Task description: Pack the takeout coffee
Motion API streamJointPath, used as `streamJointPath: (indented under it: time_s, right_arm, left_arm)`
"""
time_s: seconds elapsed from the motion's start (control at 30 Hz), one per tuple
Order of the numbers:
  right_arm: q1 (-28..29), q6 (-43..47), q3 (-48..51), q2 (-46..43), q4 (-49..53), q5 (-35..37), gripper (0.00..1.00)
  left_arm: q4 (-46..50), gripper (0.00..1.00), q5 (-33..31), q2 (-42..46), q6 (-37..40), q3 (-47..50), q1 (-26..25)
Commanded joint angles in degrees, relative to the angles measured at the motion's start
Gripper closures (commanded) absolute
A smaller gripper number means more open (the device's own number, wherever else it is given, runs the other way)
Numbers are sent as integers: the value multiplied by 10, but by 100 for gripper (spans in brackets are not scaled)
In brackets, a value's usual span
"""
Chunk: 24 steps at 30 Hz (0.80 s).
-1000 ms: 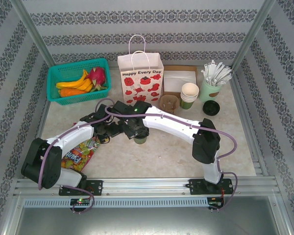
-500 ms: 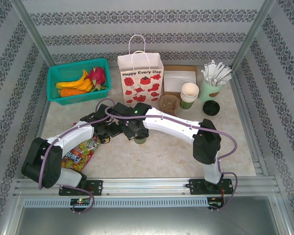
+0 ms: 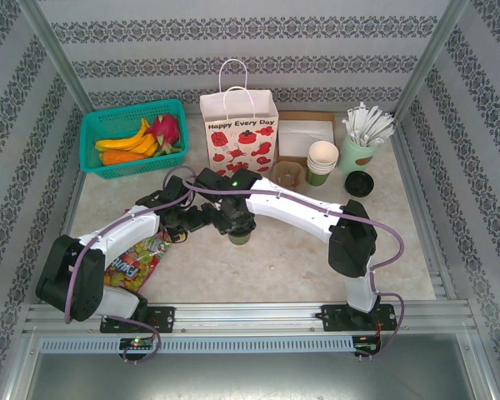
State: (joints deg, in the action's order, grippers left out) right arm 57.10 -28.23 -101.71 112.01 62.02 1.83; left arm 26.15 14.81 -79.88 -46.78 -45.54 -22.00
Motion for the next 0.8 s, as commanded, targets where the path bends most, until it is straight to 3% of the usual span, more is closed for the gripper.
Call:
streamJointPath:
  time_s: [0.0, 0.3, 0.37, 0.4, 0.43, 0.6, 0.77]
  right_arm:
    - [-5, -3, -22, -15, 18, -8, 67]
    - [-36, -22, 9, -76, -18, -11, 46]
    - [-51, -31, 53, -109, -62, -8, 31]
    - [-60, -35, 79, -129, -92, -5, 13]
    - [-68, -36, 109, -152, -129, -4, 2]
    - [-110, -81, 233, -249, -264, 45, 2]
    - [-163, -134, 318, -298, -335, 62, 2]
  left_arm:
    - [13, 0, -7, 12, 11, -18, 3]
    - [67, 0, -55, 47, 10, -33, 3]
    - [83, 0, -62, 68, 8, -38, 2]
    - [88, 1, -61, 82, 7, -41, 2]
    - [93, 2, -58, 97, 4, -43, 3]
    - [131, 12, -23, 156, -15, -60, -5]
    - [216, 23, -33, 157, -35, -128, -67]
